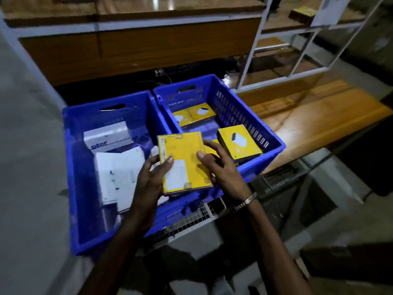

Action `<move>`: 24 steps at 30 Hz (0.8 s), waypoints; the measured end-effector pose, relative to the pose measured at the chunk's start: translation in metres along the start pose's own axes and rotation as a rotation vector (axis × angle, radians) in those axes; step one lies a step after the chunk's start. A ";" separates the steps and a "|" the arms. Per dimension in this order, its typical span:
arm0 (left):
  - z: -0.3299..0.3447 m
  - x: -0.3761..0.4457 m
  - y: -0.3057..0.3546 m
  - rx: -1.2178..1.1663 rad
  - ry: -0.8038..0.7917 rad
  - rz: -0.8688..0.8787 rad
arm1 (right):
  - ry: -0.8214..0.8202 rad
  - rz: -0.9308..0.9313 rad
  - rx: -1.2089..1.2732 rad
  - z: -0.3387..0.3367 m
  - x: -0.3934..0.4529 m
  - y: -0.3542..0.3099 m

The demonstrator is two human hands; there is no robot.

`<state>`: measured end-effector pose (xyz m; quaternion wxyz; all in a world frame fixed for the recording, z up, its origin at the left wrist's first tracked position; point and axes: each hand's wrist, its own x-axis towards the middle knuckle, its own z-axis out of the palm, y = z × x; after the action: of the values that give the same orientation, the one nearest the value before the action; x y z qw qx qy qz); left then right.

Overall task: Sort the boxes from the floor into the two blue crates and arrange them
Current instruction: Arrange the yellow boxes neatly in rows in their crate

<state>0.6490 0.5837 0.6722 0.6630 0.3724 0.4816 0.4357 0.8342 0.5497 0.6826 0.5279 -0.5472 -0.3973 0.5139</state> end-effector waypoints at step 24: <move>0.126 0.125 -0.040 1.027 -0.066 0.266 | 0.028 -0.111 -0.478 -0.167 0.181 0.040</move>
<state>0.7985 0.6776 0.6286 0.3491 0.7205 0.5602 0.2124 1.0223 0.6937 0.6028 0.4163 -0.6409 -0.5299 0.3678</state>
